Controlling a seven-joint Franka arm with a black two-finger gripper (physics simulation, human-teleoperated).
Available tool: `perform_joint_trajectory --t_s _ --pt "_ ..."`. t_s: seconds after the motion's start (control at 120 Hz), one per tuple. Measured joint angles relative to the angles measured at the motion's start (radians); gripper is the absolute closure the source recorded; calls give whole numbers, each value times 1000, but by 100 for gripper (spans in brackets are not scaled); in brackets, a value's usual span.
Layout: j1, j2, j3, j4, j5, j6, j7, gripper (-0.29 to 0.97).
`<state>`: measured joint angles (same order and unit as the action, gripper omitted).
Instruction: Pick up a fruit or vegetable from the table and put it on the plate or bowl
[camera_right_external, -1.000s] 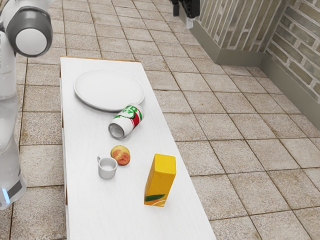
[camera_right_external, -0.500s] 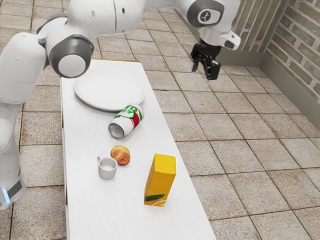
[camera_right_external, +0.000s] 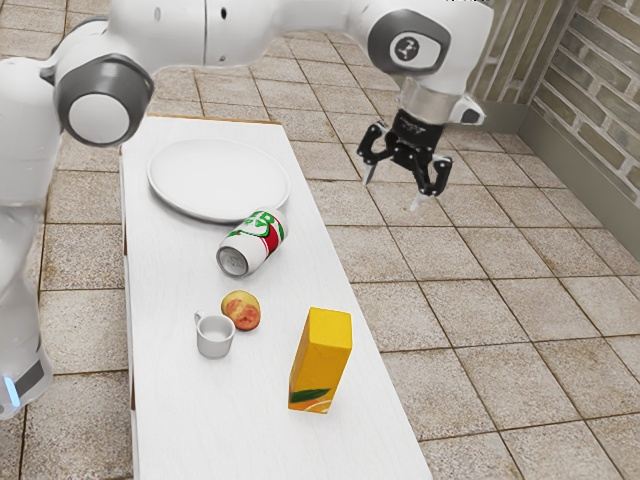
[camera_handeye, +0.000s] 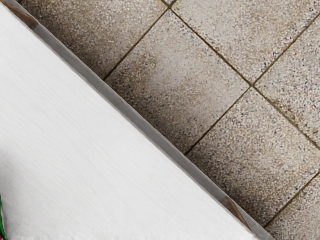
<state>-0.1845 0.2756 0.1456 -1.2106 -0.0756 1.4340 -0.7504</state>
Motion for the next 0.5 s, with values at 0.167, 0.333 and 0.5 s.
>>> perform_joint_trajectory --t_s 0.167,0.333,0.5 --pt "-58 -79 0 -163 0 42 -208 0" --pt "-71 -282 -2 -458 -1 188 -371 0" --pt "-64 -412 -24 -676 -1 304 -496 0"
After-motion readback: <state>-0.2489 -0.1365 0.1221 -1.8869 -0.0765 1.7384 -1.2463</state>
